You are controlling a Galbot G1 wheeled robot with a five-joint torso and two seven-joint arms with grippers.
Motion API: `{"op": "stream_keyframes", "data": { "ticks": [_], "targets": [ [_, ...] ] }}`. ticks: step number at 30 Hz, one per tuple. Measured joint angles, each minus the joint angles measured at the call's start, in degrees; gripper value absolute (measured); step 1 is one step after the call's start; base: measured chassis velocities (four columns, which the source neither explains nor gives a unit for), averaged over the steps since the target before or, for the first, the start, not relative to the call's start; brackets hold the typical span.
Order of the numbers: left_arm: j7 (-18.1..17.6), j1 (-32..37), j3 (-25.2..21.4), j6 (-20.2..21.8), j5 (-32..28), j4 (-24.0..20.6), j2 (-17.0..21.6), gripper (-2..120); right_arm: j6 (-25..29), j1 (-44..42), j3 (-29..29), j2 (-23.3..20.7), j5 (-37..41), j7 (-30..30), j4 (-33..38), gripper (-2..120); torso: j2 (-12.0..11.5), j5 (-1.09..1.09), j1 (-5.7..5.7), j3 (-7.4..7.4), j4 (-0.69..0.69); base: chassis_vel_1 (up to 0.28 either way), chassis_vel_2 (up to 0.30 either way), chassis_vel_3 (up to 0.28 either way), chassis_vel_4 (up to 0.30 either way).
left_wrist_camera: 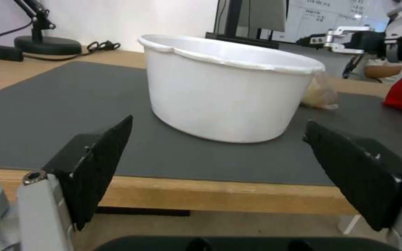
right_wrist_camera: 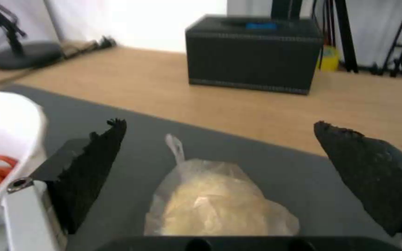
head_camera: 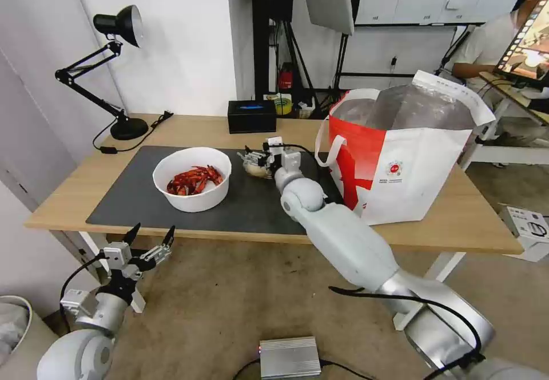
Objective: Pick up the trash from the table and place it into the takeout bag.
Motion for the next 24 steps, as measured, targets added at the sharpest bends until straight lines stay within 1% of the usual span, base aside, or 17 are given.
{"op": "stream_keyframes", "data": {
  "ticks": [2,5,9,14,17,22,24],
  "targets": [
    [0.04,0.00,0.04,-0.01,-0.01,0.03,-0.02,100,-0.88,0.46,-0.12,0.23,0.14,0.40,-0.43,100,0.00,0.00,0.00,0.00,-0.01,0.000,0.000,0.000,0.000],
    [0.43,0.03,0.08,-0.10,-0.02,0.32,-0.15,100,-4.66,1.65,-0.24,1.17,1.62,2.06,-2.09,100,0.00,0.00,0.00,0.00,0.00,0.000,0.000,0.000,0.000],
    [0.90,0.13,-0.09,-0.33,-0.05,0.62,-0.17,100,-6.10,1.52,-0.18,1.47,2.48,2.23,-3.24,100,0.00,0.00,0.00,-0.01,-0.01,0.000,0.000,0.000,0.000],
    [1.07,0.17,-0.25,-0.46,-0.13,0.70,-0.16,100,-6.22,1.12,-0.24,1.58,2.67,2.19,-3.63,100,0.00,0.00,0.00,0.00,-0.01,0.000,0.000,0.000,0.000],
    [1.11,0.19,-0.33,-0.54,-0.17,0.73,-0.24,100,-5.86,0.00,0.00,2.75,1.98,2.16,-4.93,100,0.01,0.00,0.00,0.00,-0.01,0.000,0.000,0.000,0.000],
    [1.16,0.18,-0.27,-0.65,-0.17,0.78,-0.31,100,-5.68,-0.18,0.19,3.36,1.22,2.18,-5.89,100,0.01,0.01,0.00,0.00,0.00,0.000,0.000,0.000,0.000],
    [1.23,0.18,-0.24,-0.87,-0.17,0.95,-0.37,100,-5.66,-0.21,0.43,3.74,1.01,2.31,-6.52,96,0.01,0.00,0.00,-0.01,-0.01,0.000,0.000,0.000,0.000]
  ]
}}
